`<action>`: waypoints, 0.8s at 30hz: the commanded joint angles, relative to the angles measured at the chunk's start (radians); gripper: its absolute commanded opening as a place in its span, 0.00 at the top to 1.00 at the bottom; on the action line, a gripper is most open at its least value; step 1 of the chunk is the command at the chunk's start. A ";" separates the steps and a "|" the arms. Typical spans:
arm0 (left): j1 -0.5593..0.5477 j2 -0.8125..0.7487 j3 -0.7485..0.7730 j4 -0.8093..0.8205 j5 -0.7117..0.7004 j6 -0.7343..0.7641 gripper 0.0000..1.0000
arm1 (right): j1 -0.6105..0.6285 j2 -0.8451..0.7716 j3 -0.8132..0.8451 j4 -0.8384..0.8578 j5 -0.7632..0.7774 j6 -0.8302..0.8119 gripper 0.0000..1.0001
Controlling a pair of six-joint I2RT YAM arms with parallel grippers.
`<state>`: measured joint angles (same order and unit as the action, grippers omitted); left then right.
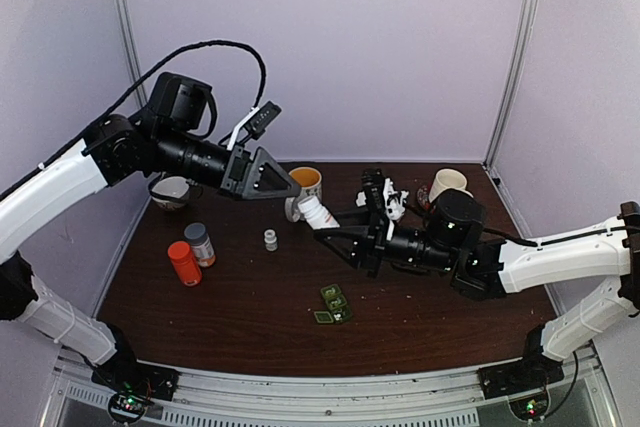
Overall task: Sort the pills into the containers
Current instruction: Screw the lid of the pill bottle onto the pill bottle.
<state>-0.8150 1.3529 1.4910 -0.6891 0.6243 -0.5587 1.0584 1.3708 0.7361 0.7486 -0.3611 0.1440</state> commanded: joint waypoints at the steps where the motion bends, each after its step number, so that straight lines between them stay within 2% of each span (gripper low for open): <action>1: 0.000 0.031 0.026 0.010 0.042 -0.005 0.20 | -0.003 -0.015 0.017 -0.022 -0.012 -0.032 1.00; 6: 0.001 0.072 0.025 0.007 0.079 -0.012 0.30 | -0.001 -0.013 0.029 -0.053 -0.018 -0.048 1.00; 10: 0.000 0.102 0.032 -0.007 0.091 -0.006 0.32 | -0.001 -0.012 0.039 -0.073 -0.035 -0.057 1.00; 17: 0.000 0.114 0.041 -0.007 0.114 -0.005 0.43 | 0.000 -0.013 0.043 -0.092 -0.041 -0.074 1.00; 20: 0.000 0.115 0.038 -0.007 0.120 -0.004 0.51 | 0.000 -0.013 0.043 -0.092 -0.039 -0.076 1.00; 24: 0.000 0.113 0.029 -0.007 0.121 -0.003 0.55 | 0.000 -0.009 0.046 -0.090 -0.045 -0.077 1.00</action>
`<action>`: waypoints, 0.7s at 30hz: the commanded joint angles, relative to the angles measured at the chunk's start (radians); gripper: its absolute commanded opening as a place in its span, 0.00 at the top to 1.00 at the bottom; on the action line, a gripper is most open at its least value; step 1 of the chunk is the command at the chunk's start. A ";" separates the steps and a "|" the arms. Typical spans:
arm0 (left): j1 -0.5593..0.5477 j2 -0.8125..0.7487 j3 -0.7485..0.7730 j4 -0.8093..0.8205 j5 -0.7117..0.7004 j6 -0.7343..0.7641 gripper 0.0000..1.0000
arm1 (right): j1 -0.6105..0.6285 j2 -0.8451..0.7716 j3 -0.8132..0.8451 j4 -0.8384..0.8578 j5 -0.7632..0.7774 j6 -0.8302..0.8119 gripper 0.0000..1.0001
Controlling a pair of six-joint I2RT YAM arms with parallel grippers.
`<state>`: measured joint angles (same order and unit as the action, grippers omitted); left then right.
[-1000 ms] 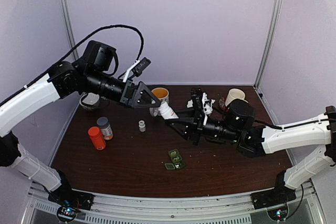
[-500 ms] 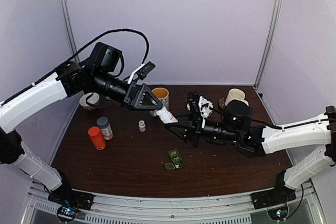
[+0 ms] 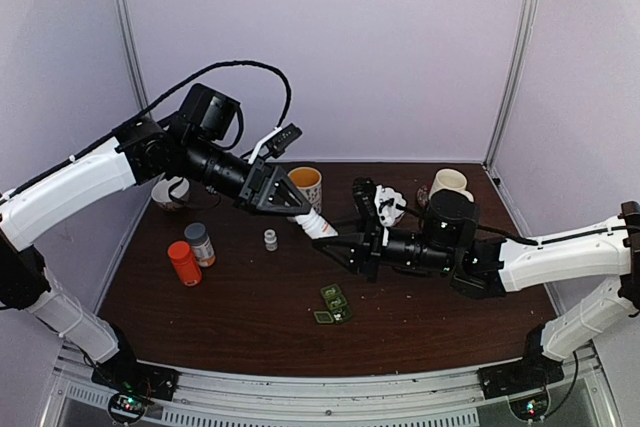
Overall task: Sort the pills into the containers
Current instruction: Screw the lid of the pill bottle onto the pill bottle.
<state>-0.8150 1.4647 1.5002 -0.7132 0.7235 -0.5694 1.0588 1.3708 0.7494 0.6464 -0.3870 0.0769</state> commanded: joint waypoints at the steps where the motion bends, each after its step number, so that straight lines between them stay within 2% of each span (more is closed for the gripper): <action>1: 0.000 -0.001 0.019 0.017 0.022 0.008 0.55 | -0.001 -0.008 0.033 0.012 -0.021 -0.009 1.00; 5: 0.000 0.001 0.009 0.017 0.036 0.009 0.54 | -0.001 -0.007 0.036 0.009 -0.020 -0.011 1.00; 12: -0.002 -0.002 -0.010 0.017 0.044 0.011 0.62 | -0.001 -0.004 0.041 0.004 -0.019 -0.012 1.00; 21: -0.003 -0.004 -0.025 0.026 0.030 -0.001 0.66 | -0.001 0.000 0.042 0.018 0.015 0.005 1.00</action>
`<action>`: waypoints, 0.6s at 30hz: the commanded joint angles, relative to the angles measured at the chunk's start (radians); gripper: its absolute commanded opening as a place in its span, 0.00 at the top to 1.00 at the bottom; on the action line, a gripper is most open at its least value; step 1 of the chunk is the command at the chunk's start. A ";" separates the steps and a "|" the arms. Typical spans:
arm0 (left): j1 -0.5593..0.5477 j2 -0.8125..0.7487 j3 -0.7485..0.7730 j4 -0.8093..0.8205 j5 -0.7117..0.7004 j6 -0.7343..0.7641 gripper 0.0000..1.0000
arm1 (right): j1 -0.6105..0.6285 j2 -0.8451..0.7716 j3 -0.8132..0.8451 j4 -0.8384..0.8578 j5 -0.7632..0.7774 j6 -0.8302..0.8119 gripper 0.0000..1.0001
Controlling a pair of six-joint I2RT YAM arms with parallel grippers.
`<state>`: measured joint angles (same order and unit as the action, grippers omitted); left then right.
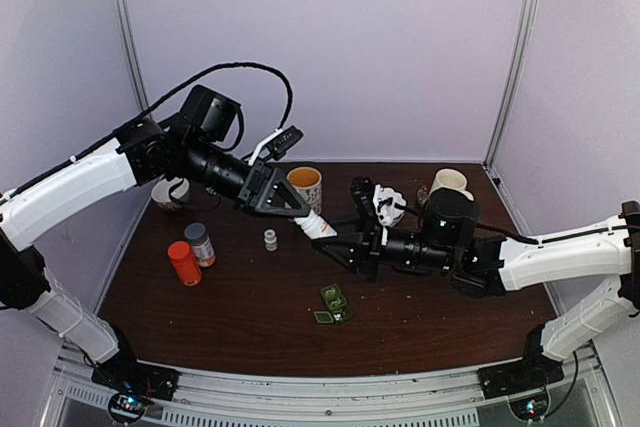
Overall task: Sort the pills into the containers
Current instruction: Screw the lid of the pill bottle onto the pill bottle.
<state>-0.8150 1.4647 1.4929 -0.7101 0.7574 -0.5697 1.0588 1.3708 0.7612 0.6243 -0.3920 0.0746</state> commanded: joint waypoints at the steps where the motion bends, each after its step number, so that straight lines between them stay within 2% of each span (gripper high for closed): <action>1: -0.005 -0.005 -0.021 0.030 -0.005 -0.005 0.68 | -0.001 0.002 0.030 0.045 0.027 0.014 1.00; 6: -0.007 0.002 -0.024 0.038 -0.027 -0.028 0.69 | 0.000 0.007 0.028 0.065 0.067 0.022 1.00; 13: -0.007 0.010 -0.058 0.134 -0.047 -0.149 0.69 | 0.003 0.013 0.032 0.058 0.140 0.011 1.00; 18: -0.007 0.020 -0.083 0.197 -0.063 -0.237 0.69 | 0.026 0.014 0.042 0.023 0.272 -0.046 1.00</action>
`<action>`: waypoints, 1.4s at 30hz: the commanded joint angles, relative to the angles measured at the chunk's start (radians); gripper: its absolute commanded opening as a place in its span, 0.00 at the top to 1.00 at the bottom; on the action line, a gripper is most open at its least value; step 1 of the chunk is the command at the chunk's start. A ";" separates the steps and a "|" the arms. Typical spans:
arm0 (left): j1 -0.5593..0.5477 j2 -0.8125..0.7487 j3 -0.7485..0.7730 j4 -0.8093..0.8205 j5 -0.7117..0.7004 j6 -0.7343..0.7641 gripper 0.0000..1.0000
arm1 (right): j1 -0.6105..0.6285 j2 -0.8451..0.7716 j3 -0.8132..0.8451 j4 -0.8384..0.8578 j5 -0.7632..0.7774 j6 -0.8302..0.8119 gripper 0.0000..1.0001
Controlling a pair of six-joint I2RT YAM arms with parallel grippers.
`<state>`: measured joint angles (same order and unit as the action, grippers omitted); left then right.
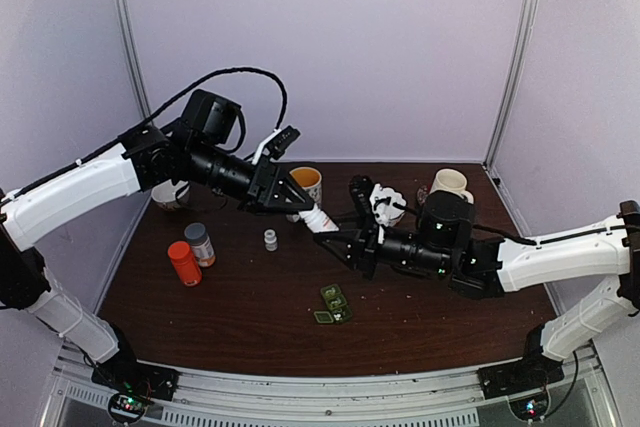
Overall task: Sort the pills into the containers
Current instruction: Screw the lid of the pill bottle onto the pill bottle.
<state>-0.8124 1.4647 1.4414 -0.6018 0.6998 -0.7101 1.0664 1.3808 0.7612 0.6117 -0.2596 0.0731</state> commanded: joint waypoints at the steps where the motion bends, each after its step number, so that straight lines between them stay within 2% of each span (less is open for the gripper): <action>1: -0.010 0.021 -0.038 0.102 -0.010 -0.112 0.69 | 0.024 0.004 0.041 0.034 0.167 -0.057 1.00; 9: -0.013 0.028 -0.104 0.272 -0.031 -0.270 0.74 | 0.067 0.025 0.051 0.044 0.397 -0.193 1.00; 20: -0.022 0.040 -0.122 0.322 -0.040 -0.321 0.72 | 0.096 0.055 0.115 0.021 0.536 -0.338 1.00; 24: -0.027 0.052 -0.112 0.325 0.003 -0.290 0.72 | 0.096 0.024 0.090 0.043 0.421 -0.329 1.00; 33: -0.033 0.057 -0.093 0.293 0.154 -0.129 0.70 | 0.037 -0.081 0.017 0.157 0.034 -0.111 1.00; 38: -0.054 0.059 -0.069 0.242 0.177 -0.037 0.70 | -0.011 -0.087 0.012 0.230 -0.133 0.057 1.00; 42: -0.085 0.050 -0.044 0.186 0.165 0.074 0.70 | -0.055 -0.068 -0.006 0.390 -0.213 0.230 1.00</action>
<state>-0.8062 1.4910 1.3819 -0.3225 0.7918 -0.7898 1.0317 1.3262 0.7338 0.6643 -0.2699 0.0933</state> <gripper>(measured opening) 0.305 0.300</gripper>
